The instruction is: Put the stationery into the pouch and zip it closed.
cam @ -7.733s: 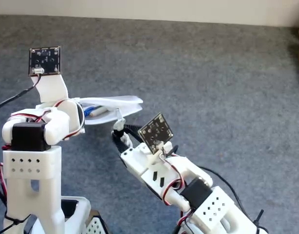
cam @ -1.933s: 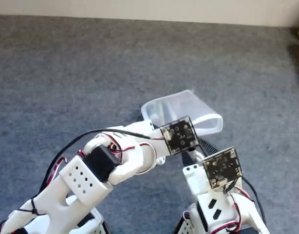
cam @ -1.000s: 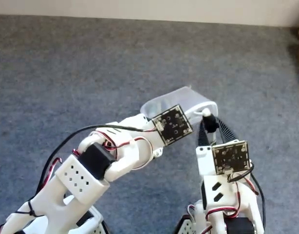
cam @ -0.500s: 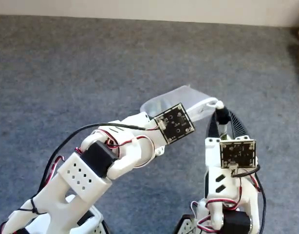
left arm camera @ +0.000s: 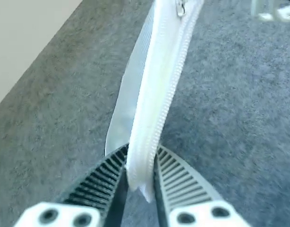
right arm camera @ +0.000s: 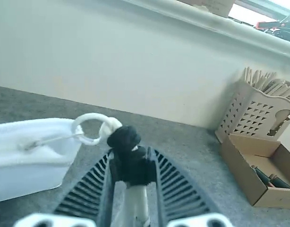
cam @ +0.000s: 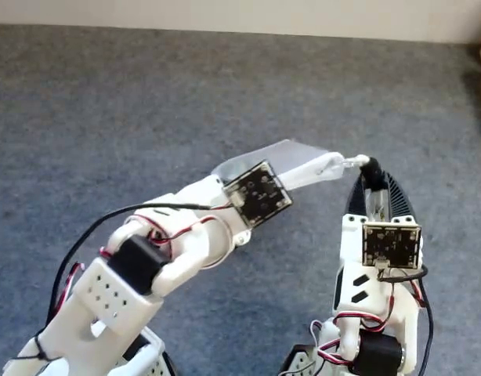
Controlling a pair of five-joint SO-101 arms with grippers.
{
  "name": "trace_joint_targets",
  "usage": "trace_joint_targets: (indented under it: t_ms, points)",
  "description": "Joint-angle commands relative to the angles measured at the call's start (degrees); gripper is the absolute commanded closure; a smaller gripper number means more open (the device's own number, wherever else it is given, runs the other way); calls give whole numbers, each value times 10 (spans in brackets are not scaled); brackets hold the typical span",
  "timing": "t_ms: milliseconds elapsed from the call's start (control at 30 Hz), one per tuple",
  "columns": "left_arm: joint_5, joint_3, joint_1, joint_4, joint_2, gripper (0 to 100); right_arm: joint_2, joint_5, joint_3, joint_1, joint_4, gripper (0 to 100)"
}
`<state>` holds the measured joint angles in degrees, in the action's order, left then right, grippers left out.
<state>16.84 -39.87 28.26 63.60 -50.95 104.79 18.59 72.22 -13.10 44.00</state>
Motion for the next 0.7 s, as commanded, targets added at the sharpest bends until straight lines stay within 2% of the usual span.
trace_joint_targets:
  t_ms: [0, 133, 267, 367, 667]
  points:
    - [-9, -14, -61, 6, -66, 995, 0, 6, -7, -44, -21, 995]
    - [-7, -14, -67, 8, -76, 995, 2, 6, -11, -44, 11, 995]
    - [4, -15, -68, 10, -79, 995, 3, 25, -26, -14, 49, 995]
    - [21, -15, -92, 10, -80, 995, 0, 54, -30, -6, 52, 995]
    - [28, -40, -126, 6, -80, 995, 0, 53, -31, -4, 52, 995]
